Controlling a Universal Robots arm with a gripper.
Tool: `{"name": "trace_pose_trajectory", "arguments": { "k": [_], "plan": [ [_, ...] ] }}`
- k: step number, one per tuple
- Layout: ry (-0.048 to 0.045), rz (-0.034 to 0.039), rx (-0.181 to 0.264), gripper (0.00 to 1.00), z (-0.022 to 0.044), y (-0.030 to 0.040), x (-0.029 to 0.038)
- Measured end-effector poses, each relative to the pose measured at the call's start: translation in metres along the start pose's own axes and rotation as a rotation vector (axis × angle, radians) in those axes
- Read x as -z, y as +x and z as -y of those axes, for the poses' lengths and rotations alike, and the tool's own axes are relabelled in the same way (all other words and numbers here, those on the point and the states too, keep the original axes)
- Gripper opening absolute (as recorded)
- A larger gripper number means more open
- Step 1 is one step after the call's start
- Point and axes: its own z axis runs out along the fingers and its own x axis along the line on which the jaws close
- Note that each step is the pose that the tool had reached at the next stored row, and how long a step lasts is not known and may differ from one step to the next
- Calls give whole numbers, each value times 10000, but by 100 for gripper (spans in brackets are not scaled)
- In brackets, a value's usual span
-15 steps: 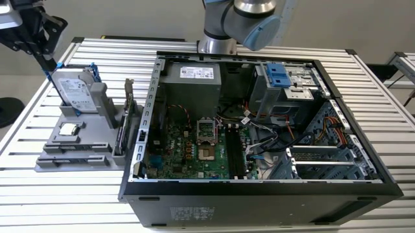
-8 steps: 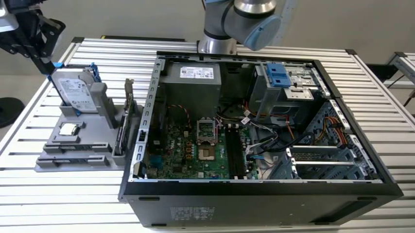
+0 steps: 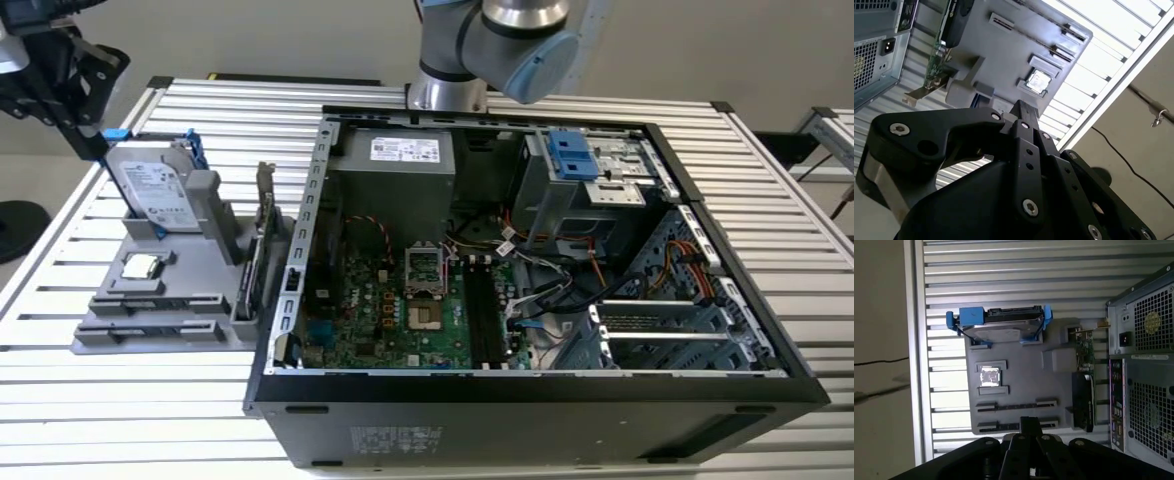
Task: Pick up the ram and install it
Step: 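Reach for the ram, then pick up the ram and move it above insertion slot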
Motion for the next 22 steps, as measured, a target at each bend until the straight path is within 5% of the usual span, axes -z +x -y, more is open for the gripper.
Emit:
{"name": "trace_pose_trajectory", "arguments": {
  "k": [22],
  "plan": [
    [0, 0, -1, 0, 318, -19, 15]
  ]
}}
